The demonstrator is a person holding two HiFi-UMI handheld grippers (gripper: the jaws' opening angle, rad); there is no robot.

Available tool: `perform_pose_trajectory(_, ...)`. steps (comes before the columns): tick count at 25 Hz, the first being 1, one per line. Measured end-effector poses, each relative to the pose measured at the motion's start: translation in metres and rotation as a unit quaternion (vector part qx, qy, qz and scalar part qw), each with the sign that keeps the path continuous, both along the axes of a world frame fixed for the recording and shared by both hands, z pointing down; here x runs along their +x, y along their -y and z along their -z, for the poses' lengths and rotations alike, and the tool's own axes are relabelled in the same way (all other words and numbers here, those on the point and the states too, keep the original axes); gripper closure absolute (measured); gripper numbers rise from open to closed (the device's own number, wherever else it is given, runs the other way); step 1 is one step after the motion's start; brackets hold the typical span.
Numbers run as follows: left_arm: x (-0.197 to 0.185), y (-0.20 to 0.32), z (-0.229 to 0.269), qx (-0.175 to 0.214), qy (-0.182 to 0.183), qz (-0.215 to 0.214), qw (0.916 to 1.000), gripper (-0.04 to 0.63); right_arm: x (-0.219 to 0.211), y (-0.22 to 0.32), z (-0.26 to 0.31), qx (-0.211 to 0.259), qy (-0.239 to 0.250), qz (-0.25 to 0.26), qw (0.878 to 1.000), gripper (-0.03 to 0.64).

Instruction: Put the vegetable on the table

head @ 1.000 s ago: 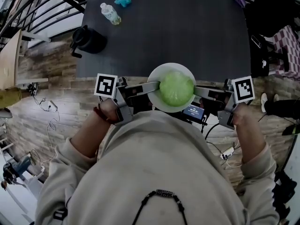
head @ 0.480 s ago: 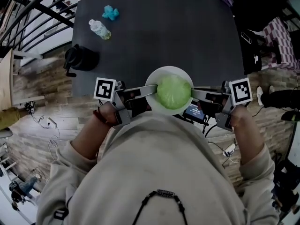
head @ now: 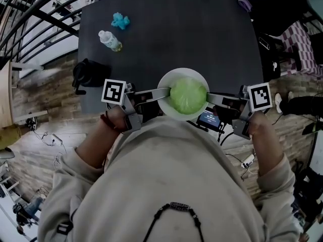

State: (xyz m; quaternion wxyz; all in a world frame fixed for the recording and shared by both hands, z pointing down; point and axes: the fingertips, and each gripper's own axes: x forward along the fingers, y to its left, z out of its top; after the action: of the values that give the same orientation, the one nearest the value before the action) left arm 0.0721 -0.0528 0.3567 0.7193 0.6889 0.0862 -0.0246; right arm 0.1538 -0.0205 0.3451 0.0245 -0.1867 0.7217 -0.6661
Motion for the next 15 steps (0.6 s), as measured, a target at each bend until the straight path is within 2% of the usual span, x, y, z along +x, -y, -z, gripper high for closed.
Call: perform_pose_trajectory(15,-0.059,0.071,-0.010,-0.021,-0.016,-0.003,0.9997,0.549,-0.060,0.071,-0.006,-0.018,-0.020,-0.014,1.000,0.592)
